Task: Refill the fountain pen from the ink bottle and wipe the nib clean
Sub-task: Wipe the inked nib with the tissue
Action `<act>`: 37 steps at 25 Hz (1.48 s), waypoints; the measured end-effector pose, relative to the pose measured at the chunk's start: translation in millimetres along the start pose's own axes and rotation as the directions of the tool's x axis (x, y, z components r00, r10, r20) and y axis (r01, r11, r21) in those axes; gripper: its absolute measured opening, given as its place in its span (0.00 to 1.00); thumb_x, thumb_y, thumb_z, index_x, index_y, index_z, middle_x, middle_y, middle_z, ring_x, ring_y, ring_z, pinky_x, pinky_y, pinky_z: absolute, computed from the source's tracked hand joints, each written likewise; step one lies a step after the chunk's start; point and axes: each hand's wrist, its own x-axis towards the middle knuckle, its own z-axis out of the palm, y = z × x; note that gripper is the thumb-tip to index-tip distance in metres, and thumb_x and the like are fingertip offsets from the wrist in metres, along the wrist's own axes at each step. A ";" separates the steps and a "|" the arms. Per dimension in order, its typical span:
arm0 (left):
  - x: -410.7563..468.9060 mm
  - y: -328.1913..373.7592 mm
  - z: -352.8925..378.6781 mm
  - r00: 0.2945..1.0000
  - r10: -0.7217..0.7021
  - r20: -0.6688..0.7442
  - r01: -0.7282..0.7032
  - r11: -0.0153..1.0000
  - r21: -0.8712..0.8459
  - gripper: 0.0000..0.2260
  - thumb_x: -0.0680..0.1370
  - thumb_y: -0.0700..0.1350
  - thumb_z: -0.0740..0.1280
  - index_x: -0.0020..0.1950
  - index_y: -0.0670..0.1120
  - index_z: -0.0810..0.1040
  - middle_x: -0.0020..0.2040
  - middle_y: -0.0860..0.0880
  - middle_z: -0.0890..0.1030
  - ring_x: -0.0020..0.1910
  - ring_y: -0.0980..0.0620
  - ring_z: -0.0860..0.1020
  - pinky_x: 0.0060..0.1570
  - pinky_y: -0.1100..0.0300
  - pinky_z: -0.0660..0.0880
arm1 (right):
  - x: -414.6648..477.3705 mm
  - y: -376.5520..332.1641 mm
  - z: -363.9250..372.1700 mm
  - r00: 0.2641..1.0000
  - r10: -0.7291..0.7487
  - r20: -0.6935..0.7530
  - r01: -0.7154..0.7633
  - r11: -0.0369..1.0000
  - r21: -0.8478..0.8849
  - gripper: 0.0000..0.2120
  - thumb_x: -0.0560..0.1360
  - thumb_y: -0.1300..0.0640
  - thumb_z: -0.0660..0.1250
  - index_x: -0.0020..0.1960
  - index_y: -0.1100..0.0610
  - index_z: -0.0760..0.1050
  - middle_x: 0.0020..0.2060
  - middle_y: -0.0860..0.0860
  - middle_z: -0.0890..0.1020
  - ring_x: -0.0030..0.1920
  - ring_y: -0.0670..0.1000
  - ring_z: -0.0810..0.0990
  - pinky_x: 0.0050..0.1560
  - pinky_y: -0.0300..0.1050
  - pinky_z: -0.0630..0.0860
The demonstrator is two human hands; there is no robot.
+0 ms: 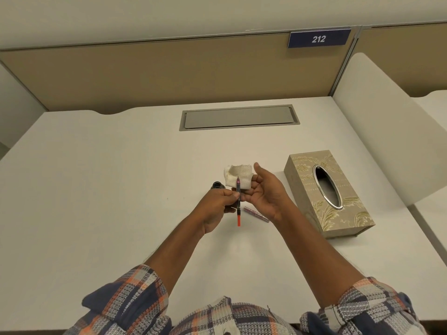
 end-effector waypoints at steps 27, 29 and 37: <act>-5.1 13.7 -6.9 1.000 0.017 -0.001 -0.016 0.977 0.212 0.11 0.77 0.37 0.63 0.38 0.42 0.81 0.40 0.44 0.79 0.38 0.50 0.75 0.48 0.56 0.74 | 4.0 -7.7 3.7 1.000 -0.025 -0.003 0.024 0.968 -0.251 0.06 0.74 0.68 0.67 0.41 0.60 0.77 0.30 0.52 0.84 0.31 0.48 0.80 0.41 0.42 0.72; -4.6 11.8 -7.6 1.000 0.017 -0.021 -0.012 0.974 0.225 0.11 0.77 0.37 0.63 0.38 0.43 0.81 0.41 0.43 0.79 0.39 0.50 0.76 0.50 0.54 0.74 | 4.0 -6.6 5.3 0.999 -0.029 -0.026 0.022 0.970 -0.243 0.06 0.75 0.69 0.67 0.40 0.60 0.76 0.27 0.50 0.83 0.27 0.45 0.80 0.40 0.41 0.71; -3.4 9.7 -10.1 0.999 0.035 -0.036 -0.029 0.988 0.153 0.06 0.76 0.35 0.65 0.47 0.37 0.82 0.47 0.40 0.80 0.41 0.50 0.78 0.43 0.62 0.77 | 0.8 -6.7 7.3 0.999 -0.054 -0.009 0.050 0.971 -0.236 0.06 0.75 0.69 0.67 0.41 0.61 0.76 0.29 0.52 0.84 0.30 0.49 0.82 0.37 0.44 0.76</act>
